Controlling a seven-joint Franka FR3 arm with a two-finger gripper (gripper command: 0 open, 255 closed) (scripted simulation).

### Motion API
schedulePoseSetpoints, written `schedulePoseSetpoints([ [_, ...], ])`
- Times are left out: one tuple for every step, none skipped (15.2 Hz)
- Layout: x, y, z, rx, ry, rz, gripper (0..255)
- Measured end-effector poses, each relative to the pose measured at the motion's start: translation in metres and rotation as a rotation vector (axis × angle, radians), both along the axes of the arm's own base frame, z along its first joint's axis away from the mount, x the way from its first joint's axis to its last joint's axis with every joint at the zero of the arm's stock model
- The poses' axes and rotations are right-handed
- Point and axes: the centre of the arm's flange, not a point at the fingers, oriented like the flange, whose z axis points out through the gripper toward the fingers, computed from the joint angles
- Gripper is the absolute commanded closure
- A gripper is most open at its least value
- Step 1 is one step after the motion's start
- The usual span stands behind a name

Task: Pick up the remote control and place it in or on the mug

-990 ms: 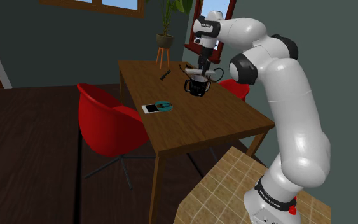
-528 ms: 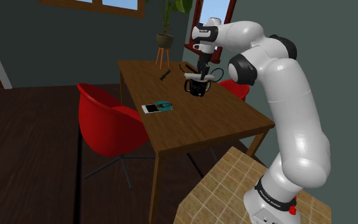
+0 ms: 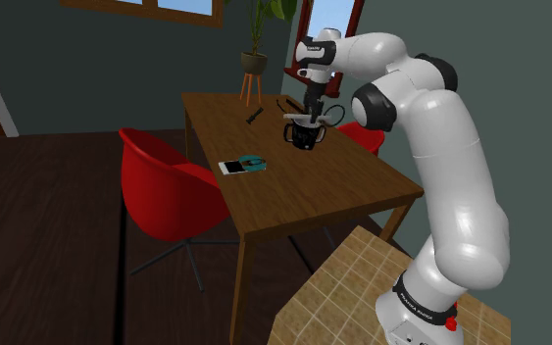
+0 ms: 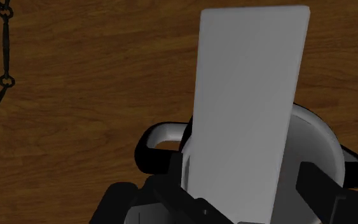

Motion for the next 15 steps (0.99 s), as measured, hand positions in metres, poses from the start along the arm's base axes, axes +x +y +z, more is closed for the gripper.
schedulePoseSetpoints([
  [0.0, 0.0, 0.0, 0.0, 0.0, 0.0, 0],
  [0.0, 0.0, 0.0, 0.0, 0.0, 0.0, 0],
  [0.0, 0.0, 0.001, -0.001, -0.002, 0.0, 0],
  [0.0, 0.0, 0.001, 0.0, -0.001, 0.0, 0],
  [0.0, 0.001, 0.008, 0.0, 0.0, 0.0, 0],
  [-0.001, 0.002, 0.018, 0.0, 0.0, 0.0, 0],
  [0.001, 0.002, 0.029, 0.0, -0.001, 0.0, 0],
  [-0.001, 0.001, 0.04, 0.0, -0.001, 0.0, 0],
  [-0.001, 0.001, 0.046, 0.0, -0.001, 0.0, 0],
  [-0.001, 0.001, 0.048, 0.0, 0.0, 0.0, 0],
  [-0.001, 0.001, 0.049, 0.0, 0.0, 0.0, 0],
  [-0.001, 0.001, 0.05, 0.0, 0.0, 0.0, 0],
  [-0.001, 0.001, 0.05, 0.0, 0.0, 0.0, 0],
  [-0.001, 0.001, 0.05, 0.0, 0.0, 0.0, 0],
  [-0.001, 0.001, 0.051, 0.0, 0.0, 0.0, 0],
])
